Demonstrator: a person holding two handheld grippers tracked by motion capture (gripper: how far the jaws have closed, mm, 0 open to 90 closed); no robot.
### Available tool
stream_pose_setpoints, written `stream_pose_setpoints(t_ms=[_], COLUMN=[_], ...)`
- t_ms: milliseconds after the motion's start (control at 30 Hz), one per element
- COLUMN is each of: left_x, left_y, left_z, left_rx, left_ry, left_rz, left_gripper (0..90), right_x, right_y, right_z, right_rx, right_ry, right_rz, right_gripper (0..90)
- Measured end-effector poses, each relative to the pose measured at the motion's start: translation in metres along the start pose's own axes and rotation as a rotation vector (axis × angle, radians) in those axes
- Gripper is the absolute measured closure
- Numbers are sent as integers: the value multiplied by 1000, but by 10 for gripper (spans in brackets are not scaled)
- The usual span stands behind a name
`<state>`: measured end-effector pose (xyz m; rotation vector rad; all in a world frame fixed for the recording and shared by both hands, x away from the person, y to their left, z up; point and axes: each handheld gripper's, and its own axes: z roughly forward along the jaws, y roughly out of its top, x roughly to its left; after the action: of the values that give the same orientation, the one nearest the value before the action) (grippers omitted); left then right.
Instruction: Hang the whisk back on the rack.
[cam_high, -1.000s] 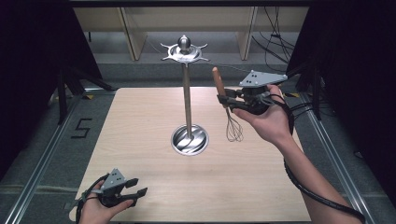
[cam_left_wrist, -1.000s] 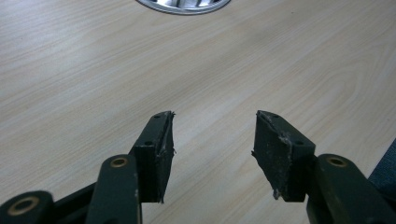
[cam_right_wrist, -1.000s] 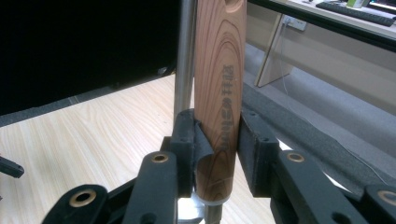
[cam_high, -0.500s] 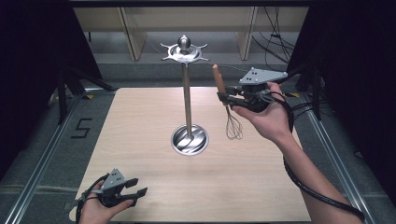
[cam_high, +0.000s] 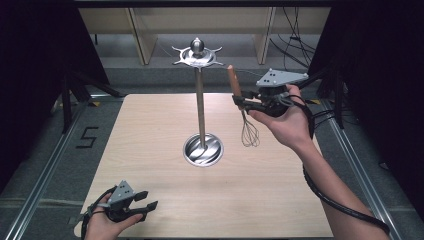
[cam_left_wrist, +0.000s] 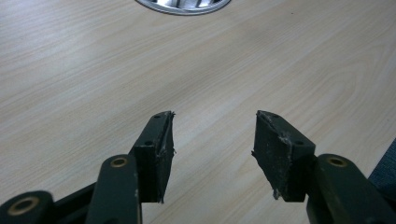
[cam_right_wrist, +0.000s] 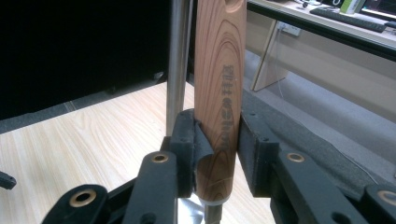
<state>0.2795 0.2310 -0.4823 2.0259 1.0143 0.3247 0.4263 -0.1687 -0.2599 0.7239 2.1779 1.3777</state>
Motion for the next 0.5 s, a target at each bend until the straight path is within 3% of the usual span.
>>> stream_pose_setpoints(t_ms=[100,167,233,400,467,500], left_x=[1,0,0,0,1,0], left_y=[0,0,0,0,1,0], left_z=[-1,0,0,0,-1,0], left_rx=[1,0,-1,0,2,-1], left_ry=[1,-1,-1,-1,-1,-2], left_rz=[15,0,-1,2,25,1], left_gripper=[465,466,466,466,466,466], right_x=[-1,-2,0,-3,-3,-3], right_y=[1,2,3,5,6,7], right_z=[0,0,1,2,2,2], right_rx=[0,-9,-6,-13,-8,-11], right_ry=[-3,-15,-12,-12,-11,-11], right_rz=[-7,-21,5,-9,10,0], right_gripper=[700,700,700,701,700,700])
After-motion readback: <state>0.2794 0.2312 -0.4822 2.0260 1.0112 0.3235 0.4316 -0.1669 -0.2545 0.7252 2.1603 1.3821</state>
